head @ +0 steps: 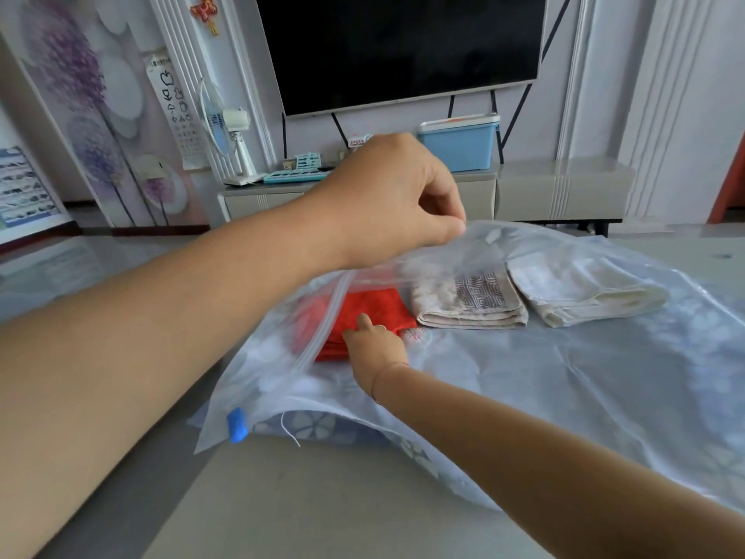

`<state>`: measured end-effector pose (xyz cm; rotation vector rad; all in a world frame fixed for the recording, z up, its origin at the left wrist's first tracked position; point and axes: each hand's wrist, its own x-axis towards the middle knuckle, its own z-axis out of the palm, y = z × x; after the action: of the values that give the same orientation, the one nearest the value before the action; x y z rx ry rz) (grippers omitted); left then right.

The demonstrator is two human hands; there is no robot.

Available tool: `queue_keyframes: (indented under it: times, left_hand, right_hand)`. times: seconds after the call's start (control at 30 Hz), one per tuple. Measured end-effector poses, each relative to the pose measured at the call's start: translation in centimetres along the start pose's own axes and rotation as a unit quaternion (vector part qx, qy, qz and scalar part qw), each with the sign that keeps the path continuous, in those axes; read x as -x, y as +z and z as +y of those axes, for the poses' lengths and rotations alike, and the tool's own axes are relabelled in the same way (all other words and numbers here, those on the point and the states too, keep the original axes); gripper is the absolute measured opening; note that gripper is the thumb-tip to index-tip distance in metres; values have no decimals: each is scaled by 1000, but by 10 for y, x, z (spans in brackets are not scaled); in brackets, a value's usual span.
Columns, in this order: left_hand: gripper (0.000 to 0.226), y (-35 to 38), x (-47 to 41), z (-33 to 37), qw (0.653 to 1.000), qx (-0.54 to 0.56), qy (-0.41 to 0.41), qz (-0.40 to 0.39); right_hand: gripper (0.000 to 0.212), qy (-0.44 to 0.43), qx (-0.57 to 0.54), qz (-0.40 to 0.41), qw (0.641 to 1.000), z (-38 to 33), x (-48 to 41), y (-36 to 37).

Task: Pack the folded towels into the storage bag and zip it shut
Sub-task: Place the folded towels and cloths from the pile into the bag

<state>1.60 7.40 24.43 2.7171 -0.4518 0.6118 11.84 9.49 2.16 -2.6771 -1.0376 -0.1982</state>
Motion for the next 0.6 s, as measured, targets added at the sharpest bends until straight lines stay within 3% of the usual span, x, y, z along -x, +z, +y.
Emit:
queue_keyframes:
  times: [0.27,0.4,0.6]
  left_hand:
    - [7,1,3,-8,1000,-2,-9,3]
    - [8,1,6,-10,1000,3,-22,7]
    - [7,8,12,0,999,7,-41,3]
  right_hand:
    - [55,36,-86,-99,991,6,-35,5]
    - [69,6,-85,-149,985,12,-22,5]
    - [62,-43,-135,-82,987,25,68,-40]
